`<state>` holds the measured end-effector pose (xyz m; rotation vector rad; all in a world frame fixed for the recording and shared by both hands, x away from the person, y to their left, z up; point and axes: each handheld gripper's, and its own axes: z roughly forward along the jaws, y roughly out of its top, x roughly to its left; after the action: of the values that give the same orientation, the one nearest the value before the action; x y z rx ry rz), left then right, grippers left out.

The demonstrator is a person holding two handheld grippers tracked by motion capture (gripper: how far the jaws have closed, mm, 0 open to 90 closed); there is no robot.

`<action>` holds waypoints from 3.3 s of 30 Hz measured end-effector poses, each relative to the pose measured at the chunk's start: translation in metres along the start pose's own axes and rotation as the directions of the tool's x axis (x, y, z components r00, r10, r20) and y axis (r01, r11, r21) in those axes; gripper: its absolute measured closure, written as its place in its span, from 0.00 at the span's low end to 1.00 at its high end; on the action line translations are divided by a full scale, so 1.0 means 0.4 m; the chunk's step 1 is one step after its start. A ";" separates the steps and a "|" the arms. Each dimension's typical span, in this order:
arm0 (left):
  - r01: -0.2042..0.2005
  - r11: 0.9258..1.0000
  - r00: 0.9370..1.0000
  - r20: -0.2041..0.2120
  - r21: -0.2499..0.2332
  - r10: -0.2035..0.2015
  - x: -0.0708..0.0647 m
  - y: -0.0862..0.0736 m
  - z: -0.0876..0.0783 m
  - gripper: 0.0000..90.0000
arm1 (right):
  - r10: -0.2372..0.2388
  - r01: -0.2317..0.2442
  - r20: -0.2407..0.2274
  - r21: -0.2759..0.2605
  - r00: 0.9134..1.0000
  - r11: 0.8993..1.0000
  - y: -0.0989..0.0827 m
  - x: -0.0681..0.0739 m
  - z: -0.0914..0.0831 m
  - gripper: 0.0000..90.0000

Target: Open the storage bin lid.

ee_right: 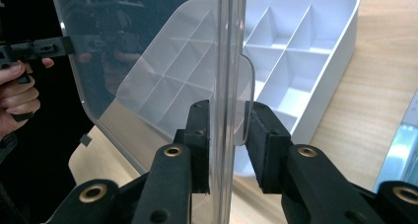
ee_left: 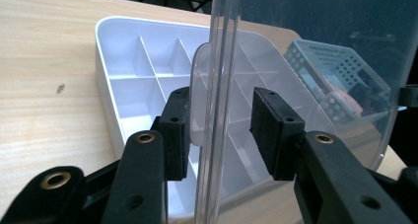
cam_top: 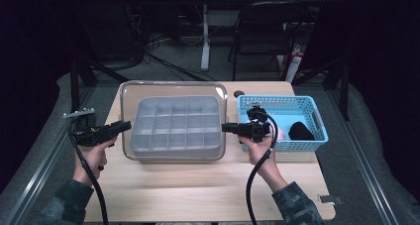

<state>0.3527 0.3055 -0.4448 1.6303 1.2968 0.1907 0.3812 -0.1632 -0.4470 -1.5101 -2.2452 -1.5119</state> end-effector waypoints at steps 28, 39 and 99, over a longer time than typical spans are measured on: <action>0.052 0.997 0.999 0.004 0.063 -0.052 0.024 -0.178 -0.097 0.71 | -0.048 0.053 -0.048 0.121 0.998 0.991 -0.171 0.045 0.038 0.80; 0.074 0.993 0.997 -0.020 0.089 -0.073 0.037 -0.232 -0.120 0.71 | -0.068 0.077 -0.050 0.192 0.996 0.978 -0.223 0.059 0.071 0.79; 0.181 0.968 0.983 -0.069 0.175 -0.171 0.127 -0.347 -0.177 0.69 | -0.067 0.095 -0.094 0.336 0.993 0.937 -0.319 0.116 0.198 0.68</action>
<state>0.2385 0.3776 -0.5380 1.6589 1.5290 0.0083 0.2996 -0.0802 -0.5525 -1.2480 -2.3916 -1.1003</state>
